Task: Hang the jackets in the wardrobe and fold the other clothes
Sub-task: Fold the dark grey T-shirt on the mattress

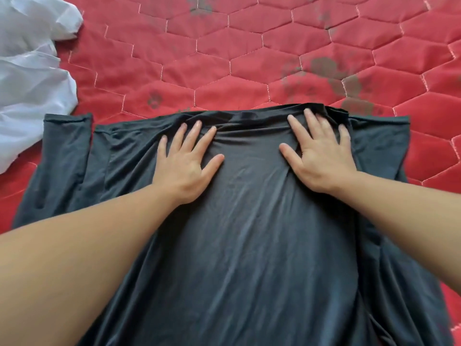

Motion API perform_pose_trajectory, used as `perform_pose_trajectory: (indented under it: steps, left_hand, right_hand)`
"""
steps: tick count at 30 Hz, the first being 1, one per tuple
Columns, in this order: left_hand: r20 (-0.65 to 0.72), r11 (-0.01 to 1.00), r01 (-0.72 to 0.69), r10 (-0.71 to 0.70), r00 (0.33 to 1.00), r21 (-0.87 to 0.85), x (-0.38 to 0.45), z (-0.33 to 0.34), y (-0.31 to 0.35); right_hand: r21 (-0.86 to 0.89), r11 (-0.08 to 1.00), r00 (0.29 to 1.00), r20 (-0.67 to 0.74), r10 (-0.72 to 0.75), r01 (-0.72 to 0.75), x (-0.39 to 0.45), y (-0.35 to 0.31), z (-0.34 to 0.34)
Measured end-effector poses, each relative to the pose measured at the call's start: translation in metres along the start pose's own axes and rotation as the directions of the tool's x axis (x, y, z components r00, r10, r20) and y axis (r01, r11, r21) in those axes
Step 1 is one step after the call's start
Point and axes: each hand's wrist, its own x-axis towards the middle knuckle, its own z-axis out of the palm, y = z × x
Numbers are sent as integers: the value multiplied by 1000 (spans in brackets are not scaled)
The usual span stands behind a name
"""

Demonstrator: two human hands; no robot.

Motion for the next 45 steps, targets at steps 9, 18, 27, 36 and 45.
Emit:
perform_pose_trajectory:
  steps: [9,18,27,36,45]
  left_hand:
    - [-102,958,-260,249,963,-118,-53,8,98]
    - [213,977,-215,208,955,9,-89,17,157]
    - [267,690,47,216,939,-723,-172,-1,246]
    - [287,703,38,240,927,-711,-243,6,273]
    - [509,-21,523,194,838,-852,-219,-8,234]
  right_hand:
    - [167,984,928,-353,115,-58,-56,41,-12]
    - [372,752,839,232,493,-544,-122,95,-29]
    - [917,114,804,268,531,-381,-187,103,-53]
    - [750,-471,715,631,301,-464,-212,109,-90]
    - [983,61,934,146,325,-175,-186,71,-131]
